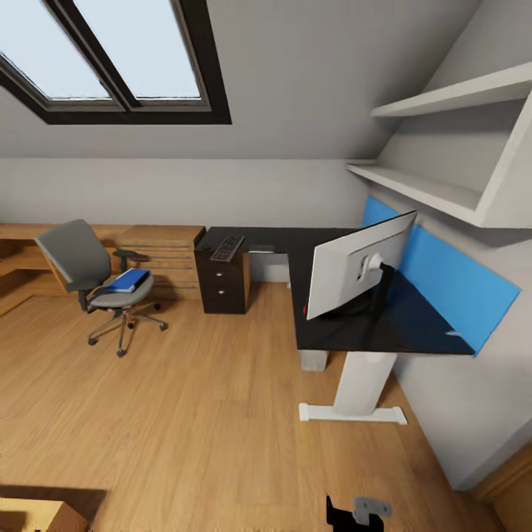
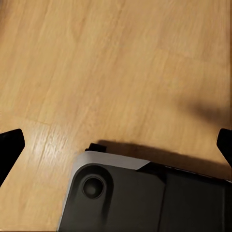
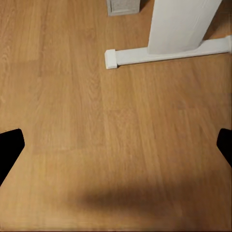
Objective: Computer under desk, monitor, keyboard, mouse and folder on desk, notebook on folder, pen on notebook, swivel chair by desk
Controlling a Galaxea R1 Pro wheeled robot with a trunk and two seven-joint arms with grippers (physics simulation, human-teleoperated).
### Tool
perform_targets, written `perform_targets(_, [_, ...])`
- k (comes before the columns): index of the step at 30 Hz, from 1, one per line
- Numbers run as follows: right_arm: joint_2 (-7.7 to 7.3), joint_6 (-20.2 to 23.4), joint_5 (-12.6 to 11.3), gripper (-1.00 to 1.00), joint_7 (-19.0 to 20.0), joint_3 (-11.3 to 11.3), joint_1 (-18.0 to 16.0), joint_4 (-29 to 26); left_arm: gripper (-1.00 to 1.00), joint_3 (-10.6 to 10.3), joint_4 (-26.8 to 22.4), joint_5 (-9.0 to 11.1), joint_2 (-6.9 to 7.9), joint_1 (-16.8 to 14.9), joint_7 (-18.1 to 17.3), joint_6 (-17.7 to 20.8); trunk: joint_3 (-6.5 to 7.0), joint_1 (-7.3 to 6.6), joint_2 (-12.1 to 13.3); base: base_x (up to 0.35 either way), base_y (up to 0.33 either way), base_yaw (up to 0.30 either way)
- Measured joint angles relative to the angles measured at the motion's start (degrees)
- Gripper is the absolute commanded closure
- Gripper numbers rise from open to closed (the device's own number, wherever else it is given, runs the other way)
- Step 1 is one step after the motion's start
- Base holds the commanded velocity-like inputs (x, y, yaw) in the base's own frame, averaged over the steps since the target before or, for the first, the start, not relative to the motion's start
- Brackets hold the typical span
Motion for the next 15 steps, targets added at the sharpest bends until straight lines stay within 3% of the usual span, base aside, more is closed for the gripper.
perform_targets(8, [-0.35, -1.1, -0.1, -1.0, 0.0, -0.1, 0.0, -0.5, -1.0, 0.0, 0.0, 0.0, 0.01, 0.0, -0.1, -0.3, 0.41, -0.47, 0.8, -0.048, -0.04, -0.001])
perform_targets(9, [-2.89, -3.7, -0.6, -1.0, -0.8, -0.6, -0.2, -5.6, -1.0, 0.1, 0.0, 0.0, 0.12, 0.0, -0.1, -0.5, 0.42, -0.47, 0.8, -0.001, -0.001, 0.0])
perform_targets(10, [-4.04, -3.7, -0.6, -1.0, -1.0, -0.7, -0.1, -9.3, -1.0, 0.1, 0.0, 0.0, 0.14, 0.0, -0.1, -0.5, 0.42, -0.47, 0.8, 0.0, 0.0, 0.0])
perform_targets(15, [-6.21, 0.5, -0.4, -1.0, -2.3, -1.9, -0.1, -21.2, -1.0, 0.1, 0.0, 0.0, 0.15, 0.0, -0.1, -0.5, 0.41, -0.47, 0.8, 0.0, 0.0, 0.0])
